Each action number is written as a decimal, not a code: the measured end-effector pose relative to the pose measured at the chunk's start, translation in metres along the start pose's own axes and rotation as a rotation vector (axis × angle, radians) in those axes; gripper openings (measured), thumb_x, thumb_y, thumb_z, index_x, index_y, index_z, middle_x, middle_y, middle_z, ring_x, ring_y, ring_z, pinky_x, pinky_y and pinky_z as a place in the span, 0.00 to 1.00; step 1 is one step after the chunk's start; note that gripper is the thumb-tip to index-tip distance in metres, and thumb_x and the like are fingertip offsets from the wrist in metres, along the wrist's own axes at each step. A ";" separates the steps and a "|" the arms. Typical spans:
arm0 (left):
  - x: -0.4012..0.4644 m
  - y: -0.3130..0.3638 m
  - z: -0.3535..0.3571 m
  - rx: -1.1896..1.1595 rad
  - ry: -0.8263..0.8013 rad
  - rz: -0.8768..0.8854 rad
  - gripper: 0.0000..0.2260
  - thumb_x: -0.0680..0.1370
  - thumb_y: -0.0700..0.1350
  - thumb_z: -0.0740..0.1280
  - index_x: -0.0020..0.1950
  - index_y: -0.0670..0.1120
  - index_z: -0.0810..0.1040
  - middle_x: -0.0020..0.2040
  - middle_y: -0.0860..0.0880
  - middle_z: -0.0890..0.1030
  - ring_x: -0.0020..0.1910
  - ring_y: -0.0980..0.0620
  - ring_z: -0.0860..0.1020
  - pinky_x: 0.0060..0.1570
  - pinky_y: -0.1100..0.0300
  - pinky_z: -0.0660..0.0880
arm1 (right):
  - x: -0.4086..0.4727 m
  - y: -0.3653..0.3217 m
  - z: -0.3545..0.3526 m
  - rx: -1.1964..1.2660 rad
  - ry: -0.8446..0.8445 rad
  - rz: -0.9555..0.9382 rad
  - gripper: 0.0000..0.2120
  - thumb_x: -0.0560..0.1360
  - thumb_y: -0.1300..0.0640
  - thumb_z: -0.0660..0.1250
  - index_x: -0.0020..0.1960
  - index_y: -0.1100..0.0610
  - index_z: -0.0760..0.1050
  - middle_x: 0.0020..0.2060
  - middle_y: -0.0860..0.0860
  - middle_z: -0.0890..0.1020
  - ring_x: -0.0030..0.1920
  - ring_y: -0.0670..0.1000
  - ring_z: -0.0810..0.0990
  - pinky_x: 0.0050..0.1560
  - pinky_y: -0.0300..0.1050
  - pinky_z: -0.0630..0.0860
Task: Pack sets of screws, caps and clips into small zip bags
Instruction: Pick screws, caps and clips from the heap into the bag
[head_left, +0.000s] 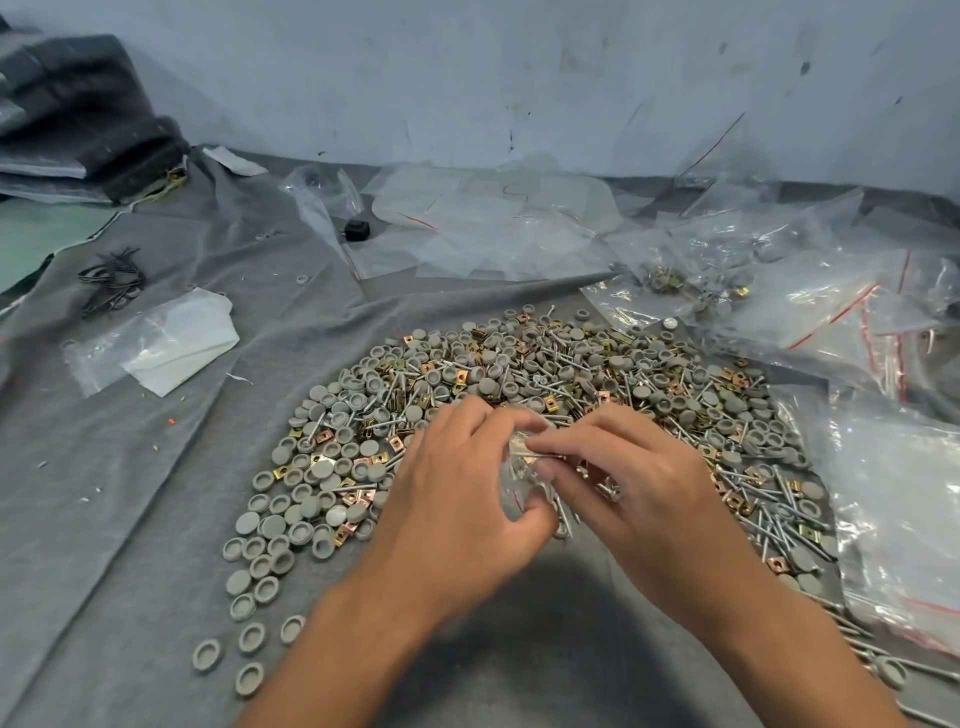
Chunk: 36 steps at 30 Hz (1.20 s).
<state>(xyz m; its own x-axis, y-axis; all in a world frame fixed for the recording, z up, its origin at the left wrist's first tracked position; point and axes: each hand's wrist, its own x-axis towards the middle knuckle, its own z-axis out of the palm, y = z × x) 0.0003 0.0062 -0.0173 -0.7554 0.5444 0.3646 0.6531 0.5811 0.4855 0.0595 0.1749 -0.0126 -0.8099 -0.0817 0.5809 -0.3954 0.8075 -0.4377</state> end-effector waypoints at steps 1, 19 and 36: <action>0.000 0.000 0.000 0.004 0.003 0.002 0.19 0.72 0.56 0.64 0.63 0.57 0.74 0.50 0.61 0.69 0.51 0.61 0.68 0.55 0.60 0.70 | 0.000 0.000 -0.001 -0.006 0.000 0.005 0.08 0.79 0.55 0.70 0.56 0.56 0.83 0.45 0.46 0.79 0.45 0.44 0.78 0.49 0.39 0.76; 0.000 -0.002 0.000 -0.043 -0.002 -0.057 0.19 0.74 0.54 0.62 0.66 0.60 0.72 0.47 0.63 0.68 0.52 0.61 0.69 0.51 0.66 0.66 | -0.006 0.032 -0.001 -0.157 -0.351 0.456 0.07 0.77 0.43 0.69 0.53 0.41 0.76 0.45 0.37 0.78 0.45 0.39 0.76 0.46 0.37 0.76; -0.001 -0.001 -0.004 -0.069 -0.009 -0.052 0.21 0.74 0.56 0.59 0.67 0.58 0.73 0.47 0.61 0.68 0.52 0.59 0.70 0.51 0.66 0.67 | -0.008 0.013 0.020 -0.359 -0.442 0.518 0.07 0.75 0.49 0.66 0.53 0.46 0.73 0.42 0.44 0.81 0.45 0.49 0.79 0.44 0.49 0.79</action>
<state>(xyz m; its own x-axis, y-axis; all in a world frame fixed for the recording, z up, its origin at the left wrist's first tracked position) 0.0005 0.0026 -0.0151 -0.7877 0.5202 0.3299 0.6073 0.5661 0.5574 0.0519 0.1740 -0.0365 -0.9810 0.1939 0.0011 0.1855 0.9403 -0.2853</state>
